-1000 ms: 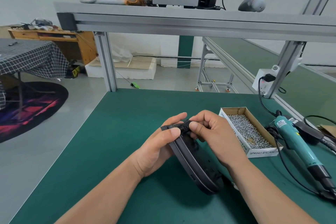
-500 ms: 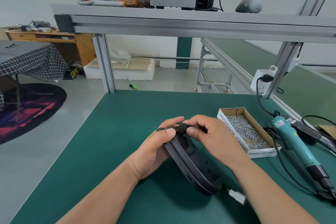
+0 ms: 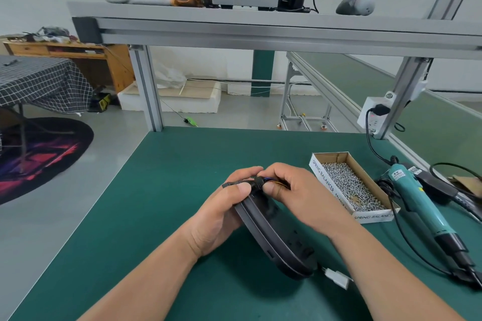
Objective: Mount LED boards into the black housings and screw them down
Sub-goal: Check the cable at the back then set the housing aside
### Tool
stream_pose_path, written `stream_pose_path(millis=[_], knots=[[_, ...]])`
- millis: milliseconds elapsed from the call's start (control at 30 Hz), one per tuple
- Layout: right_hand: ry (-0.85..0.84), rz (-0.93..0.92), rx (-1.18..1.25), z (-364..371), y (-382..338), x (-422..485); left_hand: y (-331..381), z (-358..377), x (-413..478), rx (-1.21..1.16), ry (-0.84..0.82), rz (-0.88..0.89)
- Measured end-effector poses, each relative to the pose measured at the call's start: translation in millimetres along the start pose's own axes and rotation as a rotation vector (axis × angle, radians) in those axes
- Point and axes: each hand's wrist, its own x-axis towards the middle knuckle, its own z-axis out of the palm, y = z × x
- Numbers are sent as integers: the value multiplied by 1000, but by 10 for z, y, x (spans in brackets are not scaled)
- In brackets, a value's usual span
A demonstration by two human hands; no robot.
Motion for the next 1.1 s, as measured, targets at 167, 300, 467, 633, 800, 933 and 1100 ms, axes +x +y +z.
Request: stream_pose_path(millis=[167, 300, 467, 633, 800, 933, 1100], knots=[[19, 5, -47, 24, -73, -23, 23, -68, 7, 48, 2, -6], [14, 5, -89, -83, -23, -92, 72, -32, -14, 102, -5, -10], [-42, 126, -217, -323, 117, -267, 114, 16, -65, 97, 57, -16], [-278, 293, -608, -605, 93, -521, 139, 45, -75, 97, 103, -10], [-408, 270, -752, -510, -22, -865, 145, 57, -59, 98, 156, -2], [-355, 237, -832, -441, 53, -837, 145, 54, -36, 72, 218, 15], [-4, 305, -342, -443, 212, -767, 151, 88, -6, 93, 262, 30]])
